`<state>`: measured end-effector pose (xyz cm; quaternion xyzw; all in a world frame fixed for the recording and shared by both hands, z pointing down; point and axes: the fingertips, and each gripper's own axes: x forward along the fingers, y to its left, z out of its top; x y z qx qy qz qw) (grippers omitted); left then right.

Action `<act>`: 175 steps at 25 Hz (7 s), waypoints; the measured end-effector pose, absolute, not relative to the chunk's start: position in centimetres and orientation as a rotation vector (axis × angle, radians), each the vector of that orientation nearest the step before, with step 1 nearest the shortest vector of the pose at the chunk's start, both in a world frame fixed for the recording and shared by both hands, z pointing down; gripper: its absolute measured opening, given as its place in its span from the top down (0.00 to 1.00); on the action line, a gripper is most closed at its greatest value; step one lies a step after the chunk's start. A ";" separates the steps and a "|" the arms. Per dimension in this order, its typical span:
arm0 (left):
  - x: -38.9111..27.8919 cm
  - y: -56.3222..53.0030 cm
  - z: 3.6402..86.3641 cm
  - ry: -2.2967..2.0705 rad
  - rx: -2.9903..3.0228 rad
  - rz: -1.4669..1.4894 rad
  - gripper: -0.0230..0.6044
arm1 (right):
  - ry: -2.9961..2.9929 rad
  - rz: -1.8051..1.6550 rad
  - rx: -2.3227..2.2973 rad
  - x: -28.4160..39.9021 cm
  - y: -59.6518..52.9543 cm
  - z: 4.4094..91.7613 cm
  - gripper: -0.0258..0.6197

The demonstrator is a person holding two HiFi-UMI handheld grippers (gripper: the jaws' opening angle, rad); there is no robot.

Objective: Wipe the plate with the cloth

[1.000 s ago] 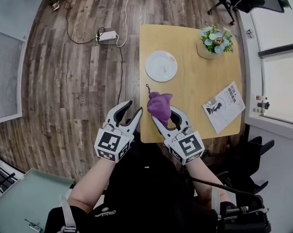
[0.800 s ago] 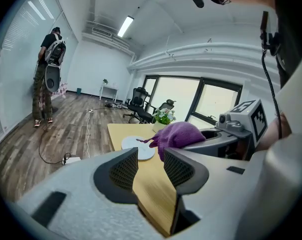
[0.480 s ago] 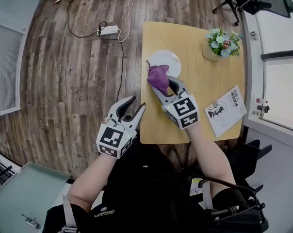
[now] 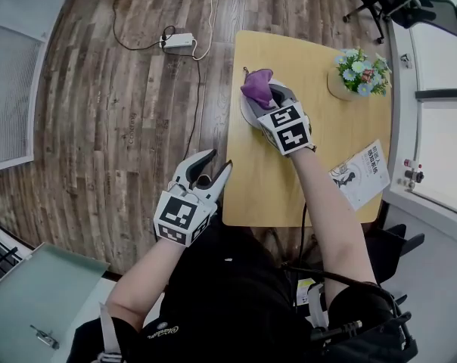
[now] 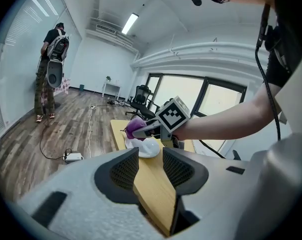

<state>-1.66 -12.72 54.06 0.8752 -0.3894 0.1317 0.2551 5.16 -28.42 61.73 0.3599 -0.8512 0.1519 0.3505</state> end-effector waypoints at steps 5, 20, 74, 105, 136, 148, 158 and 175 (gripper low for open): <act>-1.7 -12.7 54.8 -1.049 2.371 0.363 0.73 | -2.216 0.409 0.867 4.3 -26.1 62.8 0.71; -0.3 -12.3 55.2 -0.975 2.396 0.359 0.73 | -2.273 0.451 0.806 4.2 -22.2 61.9 0.71; 1.0 -12.0 55.3 -0.929 2.419 0.381 0.73 | -2.204 0.547 0.738 8.4 -18.7 63.5 0.71; 1.3 -11.8 55.4 -0.913 2.418 0.376 0.73 | -2.179 0.559 0.855 10.1 -19.3 63.4 0.71; 1.8 -11.3 56.0 -0.889 2.423 0.409 0.73 | -2.165 0.540 0.862 11.2 -18.2 63.4 0.71; 2.5 -11.2 56.0 -0.895 2.420 0.409 0.73 | -2.090 0.453 1.031 15.0 -28.3 62.8 0.71; 2.7 -11.3 56.3 -0.887 2.414 0.401 0.73 | -2.104 0.490 0.921 14.0 -22.4 63.9 0.71; 3.1 -10.3 56.8 -0.873 2.401 0.410 0.73 | -2.041 0.408 1.038 16.2 -28.3 63.6 0.71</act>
